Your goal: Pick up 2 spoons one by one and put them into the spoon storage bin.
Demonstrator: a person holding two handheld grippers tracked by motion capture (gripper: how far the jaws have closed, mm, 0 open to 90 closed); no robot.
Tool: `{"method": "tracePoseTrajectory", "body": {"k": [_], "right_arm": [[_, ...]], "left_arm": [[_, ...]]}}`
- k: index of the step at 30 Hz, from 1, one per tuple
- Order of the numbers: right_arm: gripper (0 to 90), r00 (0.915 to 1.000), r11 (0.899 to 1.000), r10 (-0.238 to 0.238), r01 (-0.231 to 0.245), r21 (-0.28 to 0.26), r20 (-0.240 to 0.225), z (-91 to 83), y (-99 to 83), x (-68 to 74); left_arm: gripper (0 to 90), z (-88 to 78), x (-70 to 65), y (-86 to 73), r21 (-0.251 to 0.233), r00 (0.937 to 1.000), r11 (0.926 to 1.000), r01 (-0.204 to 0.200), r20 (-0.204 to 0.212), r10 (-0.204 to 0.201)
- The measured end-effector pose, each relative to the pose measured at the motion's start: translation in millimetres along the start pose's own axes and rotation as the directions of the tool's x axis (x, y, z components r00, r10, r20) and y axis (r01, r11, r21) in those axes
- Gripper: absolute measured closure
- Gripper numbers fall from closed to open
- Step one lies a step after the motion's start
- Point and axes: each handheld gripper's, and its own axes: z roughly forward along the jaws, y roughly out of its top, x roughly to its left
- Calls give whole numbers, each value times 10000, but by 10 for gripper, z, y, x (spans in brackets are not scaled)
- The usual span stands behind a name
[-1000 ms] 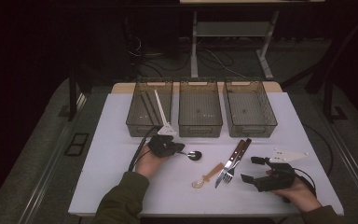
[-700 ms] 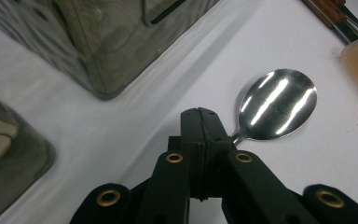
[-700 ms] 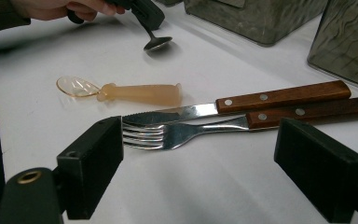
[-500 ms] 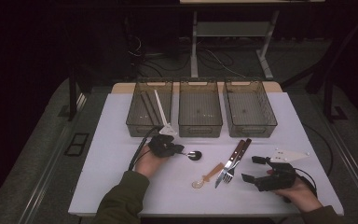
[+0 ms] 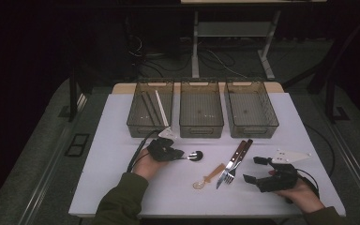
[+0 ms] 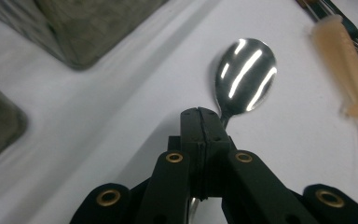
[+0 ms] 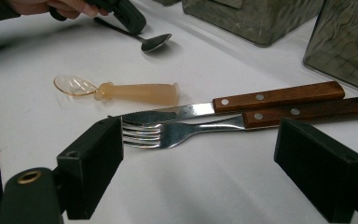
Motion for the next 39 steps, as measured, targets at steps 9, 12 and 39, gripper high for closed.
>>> {"method": "tracePoseTrajectory", "body": {"k": [9, 12, 39], "right_arm": [[154, 10000, 10000, -35, 35, 41, 42, -2, -1, -1], [154, 10000, 10000, -50, 50, 18, 52, -4, 1, 1], [154, 9999, 9999, -115, 113, 85, 124, 5, -1, -2]], "left_arm": [[889, -7, -84, 3, 257, 9998, 9995, -173, 121, 169], [843, 12, -76, 21, -64, 10000, 9999, -85, 4, 85], [587, 277, -180, 195, -587, 9981, 9964, -608, -124, 601]]}}
